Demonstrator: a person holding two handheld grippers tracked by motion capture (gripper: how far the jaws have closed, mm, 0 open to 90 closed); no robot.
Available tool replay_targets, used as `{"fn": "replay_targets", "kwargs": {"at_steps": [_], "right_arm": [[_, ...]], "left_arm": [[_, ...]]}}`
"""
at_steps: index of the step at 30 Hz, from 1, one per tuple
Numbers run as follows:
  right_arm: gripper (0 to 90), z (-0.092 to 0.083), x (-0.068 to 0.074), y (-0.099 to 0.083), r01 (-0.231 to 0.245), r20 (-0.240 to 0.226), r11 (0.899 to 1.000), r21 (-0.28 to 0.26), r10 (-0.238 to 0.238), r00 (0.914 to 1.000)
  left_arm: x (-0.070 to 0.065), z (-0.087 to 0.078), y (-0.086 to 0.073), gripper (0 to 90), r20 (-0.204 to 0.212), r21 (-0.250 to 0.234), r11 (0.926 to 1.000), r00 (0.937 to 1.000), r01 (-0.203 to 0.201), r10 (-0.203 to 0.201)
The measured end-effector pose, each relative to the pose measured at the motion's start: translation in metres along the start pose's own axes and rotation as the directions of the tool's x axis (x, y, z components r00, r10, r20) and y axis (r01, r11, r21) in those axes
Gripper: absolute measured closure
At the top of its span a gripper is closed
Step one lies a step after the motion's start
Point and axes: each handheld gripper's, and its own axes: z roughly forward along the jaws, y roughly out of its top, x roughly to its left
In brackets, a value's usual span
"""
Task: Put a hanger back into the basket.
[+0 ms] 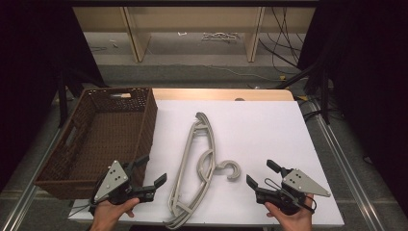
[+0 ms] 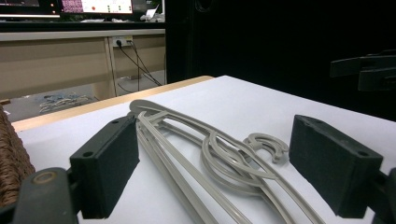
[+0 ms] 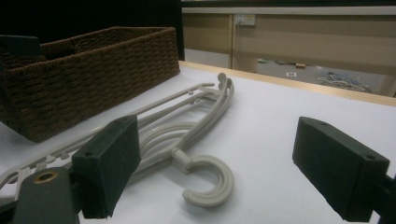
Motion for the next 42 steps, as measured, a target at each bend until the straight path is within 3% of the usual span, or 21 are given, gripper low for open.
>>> {"fn": "replay_targets", "kwargs": {"at_steps": [5, 7, 11, 17, 21, 22, 25, 28, 32, 35, 39, 42], "right_arm": [[17.3, 0.001, 0.0, 0.0, -0.006, 0.001, 1.0, 0.006, 0.006, 1.0], [17.9, 0.002, -0.003, 0.0, 0.04, 0.007, 0.999, -0.006, -0.04, 0.9992], [19.6, 0.003, -0.003, -0.001, 0.044, 0.0, 0.999, -0.007, -0.044, 0.999], [27.3, 0.008, -0.004, -0.001, 0.065, -0.028, 0.997, 0.034, -0.064, 0.9976], [30.8, 0.017, -0.006, -0.001, 0.091, -0.042, 0.991, 0.094, -0.088, 0.9952], [30.8, 0.017, -0.007, 0.0, 0.095, -0.042, 0.987, 0.13, -0.09, 0.995], [31.8, 0.024, -0.009, -0.001, 0.111, -0.047, 0.984, 0.136, -0.106, 0.9933], [35.3, 0.033, -0.011, -0.002, 0.119, -0.074, 0.968, 0.219, -0.105, 0.9917], [39.8, 0.047, -0.013, -0.004, 0.143, -0.08, 0.951, 0.273, -0.125, 0.9889], [40.7, 0.056, -0.014, -0.004, 0.149, -0.084, 0.945, 0.292, -0.13, 0.988], [43.6, 0.078, -0.021, -0.008, 0.127, -0.076, 0.921, 0.369, -0.106, 0.9914], [46.3, 0.09, -0.025, -0.01, 0.134, -0.085, 0.908, 0.398, -0.11, 0.9904]], "left_arm": [[0.0, 0.0, 0.0, 16.0, 0.001, 0.003, 1.0, 1.0, -0.003, 0.003], [-0.001, 0.0, 0.0, 15.9, 0.004, 0.007, 1.0, 1.0, 0.004, -0.004], [-0.001, 0.001, -0.001, 16.0, 0.007, 0.011, 0.9999, 1.0, 0.001, -0.001], [-0.002, 0.001, -0.001, 16.0, 0.009, 0.014, 0.9999, 1.0, 0.004, -0.005], [-0.002, 0.002, -0.001, 15.9, 0.011, 0.015, 0.9999, 0.9999, 0.007, -0.007], [-0.003, 0.002, -0.001, 16.0, 0.012, 0.015, 0.9998, 0.9999, 0.009, -0.009], [-0.003, 0.002, -0.001, 15.9, 0.011, 0.015, 0.9998, 0.9999, 0.01, -0.01], [-0.002, 0.002, -0.002, 16.0, 0.009, 0.014, 0.9999, 0.9999, 0.006, -0.006], [-0.004, 0.002, -0.002, 15.9, 0.012, 0.015, 0.9998, 0.9999, 0.011, -0.012], [-0.004, 0.002, -0.002, 15.9, 0.012, 0.015, 0.9998, 0.9999, 0.012, -0.012], [-0.004, 0.002, -0.002, 15.9, 0.013, 0.013, 0.9998, 0.9998, 0.013, -0.014], [-0.004, 0.002, -0.002, 16.0, 0.014, 0.014, 0.9998, 0.9998, 0.014, -0.015]]}}
